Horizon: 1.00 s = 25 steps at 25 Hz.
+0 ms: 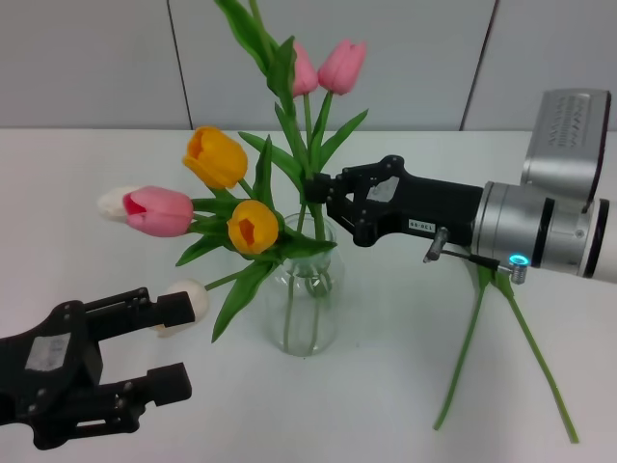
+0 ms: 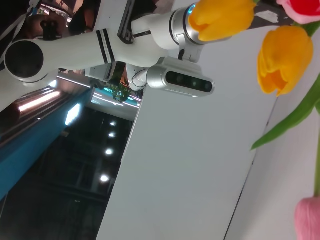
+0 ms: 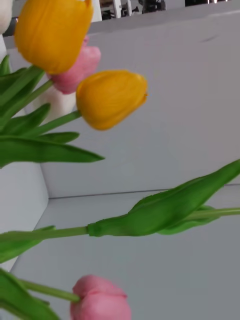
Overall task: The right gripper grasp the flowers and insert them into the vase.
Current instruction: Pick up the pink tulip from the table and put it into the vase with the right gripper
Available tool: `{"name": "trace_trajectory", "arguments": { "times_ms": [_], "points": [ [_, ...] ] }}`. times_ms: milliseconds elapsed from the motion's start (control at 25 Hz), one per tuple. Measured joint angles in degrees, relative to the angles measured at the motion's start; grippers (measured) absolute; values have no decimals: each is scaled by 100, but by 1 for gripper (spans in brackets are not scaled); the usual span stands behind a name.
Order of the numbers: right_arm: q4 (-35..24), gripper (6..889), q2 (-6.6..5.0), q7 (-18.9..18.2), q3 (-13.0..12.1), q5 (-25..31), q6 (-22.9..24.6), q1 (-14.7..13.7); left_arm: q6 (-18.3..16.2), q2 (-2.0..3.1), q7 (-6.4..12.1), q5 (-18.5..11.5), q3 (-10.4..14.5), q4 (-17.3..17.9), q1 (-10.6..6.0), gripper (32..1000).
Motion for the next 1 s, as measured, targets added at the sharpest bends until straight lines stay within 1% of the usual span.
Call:
{"name": "trace_trajectory", "arguments": {
  "times_ms": [320, 560, 720, 840, 1000],
  "points": [
    [13, 46, 0, -3, -12, 2, 48, -17, 0, 0, 0, 4, 0, 0, -3, 801],
    [10, 48, 0, -11, -190, -9, 163, 22, 0, 0, 0, 20, 0, 0, -6, 801],
    [-12, 50, 0, -11, -227, -11, 164, 21, 0, 0, 0, 20, 0, 0, -9, 801],
    [-42, 234, 0, -30, -228, -4, 107, -7, 0, 0, 0, 21, 0, 0, -9, 801],
    [-59, 386, 0, -93, -205, 17, -4, -31, 0, 0, 0, 26, 0, -4, -9, 801]
  ]
}}
